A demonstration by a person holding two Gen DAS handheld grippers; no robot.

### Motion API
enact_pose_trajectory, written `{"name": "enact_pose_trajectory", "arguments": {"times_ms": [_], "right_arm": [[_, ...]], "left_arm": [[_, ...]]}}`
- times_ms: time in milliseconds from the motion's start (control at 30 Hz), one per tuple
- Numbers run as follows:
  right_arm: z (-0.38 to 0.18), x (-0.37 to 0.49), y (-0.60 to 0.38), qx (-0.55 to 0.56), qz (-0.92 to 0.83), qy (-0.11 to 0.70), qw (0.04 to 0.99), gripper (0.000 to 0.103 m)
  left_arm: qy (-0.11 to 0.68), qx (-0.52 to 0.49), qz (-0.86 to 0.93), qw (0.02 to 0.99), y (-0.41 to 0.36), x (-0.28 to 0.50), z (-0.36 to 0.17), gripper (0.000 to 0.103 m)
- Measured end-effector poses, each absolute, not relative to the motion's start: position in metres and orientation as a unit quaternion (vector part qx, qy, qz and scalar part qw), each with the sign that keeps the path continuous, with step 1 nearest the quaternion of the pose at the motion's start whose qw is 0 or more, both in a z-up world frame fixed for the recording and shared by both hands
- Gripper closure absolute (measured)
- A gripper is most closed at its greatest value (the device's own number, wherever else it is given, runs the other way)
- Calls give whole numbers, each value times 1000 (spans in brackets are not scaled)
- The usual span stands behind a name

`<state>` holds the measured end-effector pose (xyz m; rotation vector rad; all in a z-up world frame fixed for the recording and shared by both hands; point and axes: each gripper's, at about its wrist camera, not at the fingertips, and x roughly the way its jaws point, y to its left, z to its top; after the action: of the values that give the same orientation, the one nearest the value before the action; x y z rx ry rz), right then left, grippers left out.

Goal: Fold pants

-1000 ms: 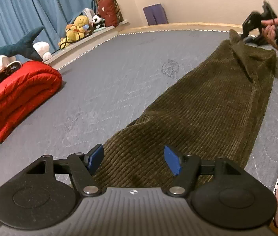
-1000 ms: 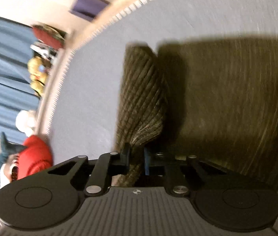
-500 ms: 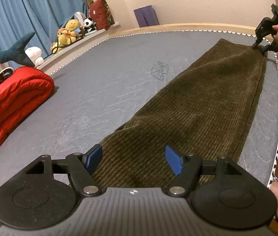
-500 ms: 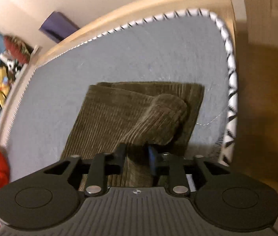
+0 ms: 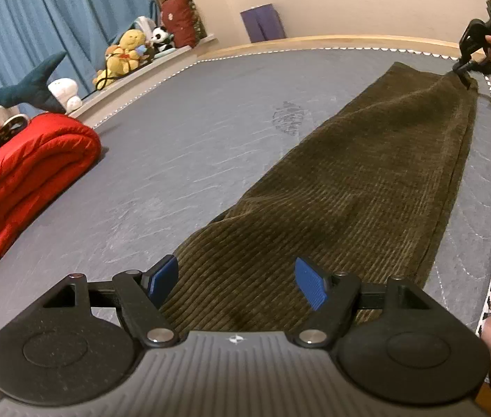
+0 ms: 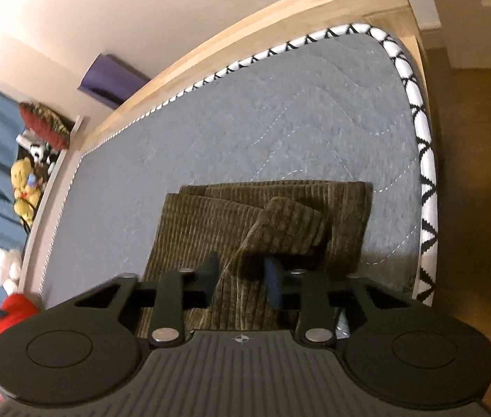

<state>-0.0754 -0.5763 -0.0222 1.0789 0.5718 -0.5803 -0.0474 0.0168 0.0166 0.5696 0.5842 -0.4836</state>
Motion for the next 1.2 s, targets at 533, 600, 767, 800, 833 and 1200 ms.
{"name": "enact_pose_trajectory", "arguments": {"times_ms": [533, 600, 767, 800, 833, 1200], "right_arm": [[-14, -73, -586, 403, -274, 307, 818, 58], [-16, -66, -588, 374, -271, 317, 828, 58], [-20, -53, -588, 319, -253, 336, 849, 80], [-18, -51, -586, 310, -246, 337, 854, 88], [-13, -52, -582, 303, -246, 333, 858, 95], [-8, -53, -578, 271, -372, 370, 807, 76]], "left_arm": [[276, 287, -287, 871, -28, -54, 8, 24], [276, 287, -287, 871, -29, -54, 7, 24], [278, 284, -281, 873, -25, -51, 7, 24], [279, 283, -280, 874, -24, -51, 7, 24], [280, 282, -280, 874, -25, -50, 6, 24], [286, 287, -293, 866, -32, -49, 1, 24]]}}
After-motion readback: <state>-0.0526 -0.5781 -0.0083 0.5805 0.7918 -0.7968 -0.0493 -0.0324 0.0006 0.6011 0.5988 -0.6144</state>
